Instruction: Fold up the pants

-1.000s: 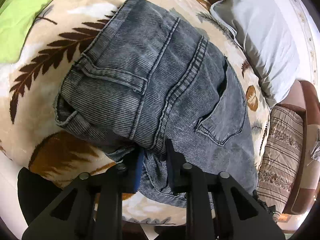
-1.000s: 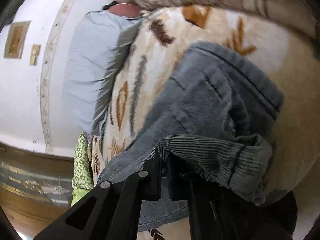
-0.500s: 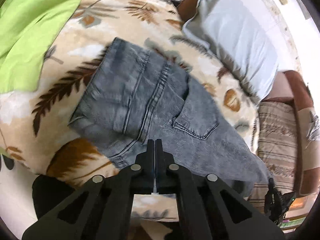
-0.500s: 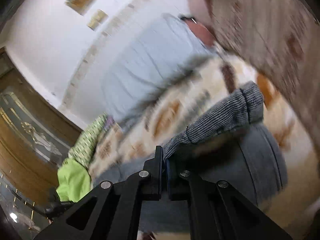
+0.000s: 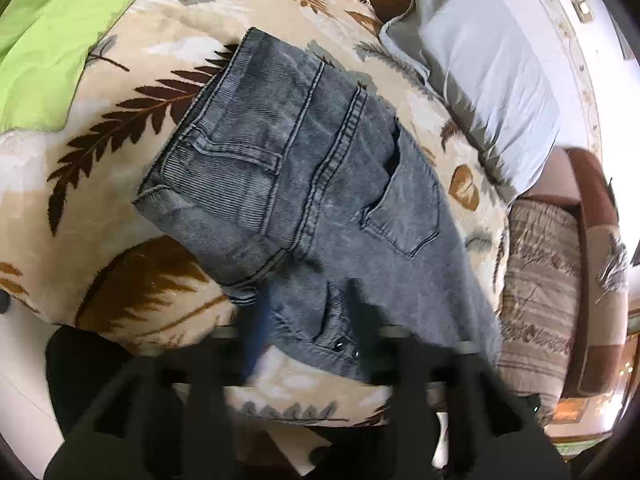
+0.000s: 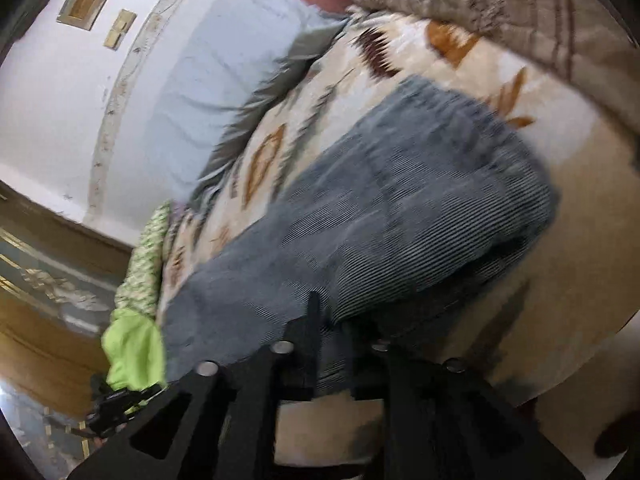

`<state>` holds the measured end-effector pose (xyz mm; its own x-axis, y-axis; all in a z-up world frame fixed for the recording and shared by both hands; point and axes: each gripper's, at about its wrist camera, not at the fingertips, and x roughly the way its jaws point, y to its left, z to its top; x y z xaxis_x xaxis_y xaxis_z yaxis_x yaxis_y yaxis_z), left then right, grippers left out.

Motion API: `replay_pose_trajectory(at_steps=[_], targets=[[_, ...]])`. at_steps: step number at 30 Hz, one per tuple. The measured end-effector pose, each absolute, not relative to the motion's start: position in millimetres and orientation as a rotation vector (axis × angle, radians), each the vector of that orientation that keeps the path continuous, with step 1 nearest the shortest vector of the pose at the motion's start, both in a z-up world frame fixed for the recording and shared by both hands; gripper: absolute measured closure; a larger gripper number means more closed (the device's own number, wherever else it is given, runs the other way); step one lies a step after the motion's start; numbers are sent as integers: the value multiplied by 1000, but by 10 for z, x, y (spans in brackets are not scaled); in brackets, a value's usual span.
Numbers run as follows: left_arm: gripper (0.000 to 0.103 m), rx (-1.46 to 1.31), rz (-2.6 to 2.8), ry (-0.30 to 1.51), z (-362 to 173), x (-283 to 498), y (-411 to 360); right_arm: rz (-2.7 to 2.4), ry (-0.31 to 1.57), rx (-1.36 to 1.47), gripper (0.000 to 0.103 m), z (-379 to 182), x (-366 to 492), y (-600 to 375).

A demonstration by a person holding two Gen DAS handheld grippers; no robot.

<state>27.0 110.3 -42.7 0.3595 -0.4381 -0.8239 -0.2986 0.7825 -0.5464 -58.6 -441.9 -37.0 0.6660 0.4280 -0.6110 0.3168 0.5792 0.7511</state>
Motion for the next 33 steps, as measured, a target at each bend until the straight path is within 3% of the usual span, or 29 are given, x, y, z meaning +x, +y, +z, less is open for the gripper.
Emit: replay_pose_trajectory(at_steps=[1,2,14,16,17,18,19,20,22,29,33], targets=[[52,-720,-101,1226,-432,281,1088,98,878,990,51,-345,-576,-4345],[52,-726,-103,1233,-448,299,1068,133,887,997,40,-332,-552,-4245],[51,-787,-80,1316,-738,601,869,198,1012,1068,40,-668,-70,-3477],[56,-776,-62,1324,-769,620,835,176,994,1102,48,-689,-47,-3473],[70,-765,-52,1318,-759,618,828,171,977,1129,63,-706,-39,-3482],[78,-750,-42,1314,-743,617,825,164,977,1143,74,-737,-22,-3485],[88,-744,-39,1312,-735,613,839,160,982,1152,96,-767,-3,-3486],[96,-749,-35,1306,-715,601,866,158,988,1169,96,-819,3,-3496],[99,-756,-34,1289,-663,568,913,180,955,1183,97,-792,-28,-3512],[100,-702,-44,1245,-430,309,978,348,885,1081,97,-252,-260,-3468],[100,-699,-38,1264,-540,121,1088,357,960,1120,97,-444,-466,-3484]])
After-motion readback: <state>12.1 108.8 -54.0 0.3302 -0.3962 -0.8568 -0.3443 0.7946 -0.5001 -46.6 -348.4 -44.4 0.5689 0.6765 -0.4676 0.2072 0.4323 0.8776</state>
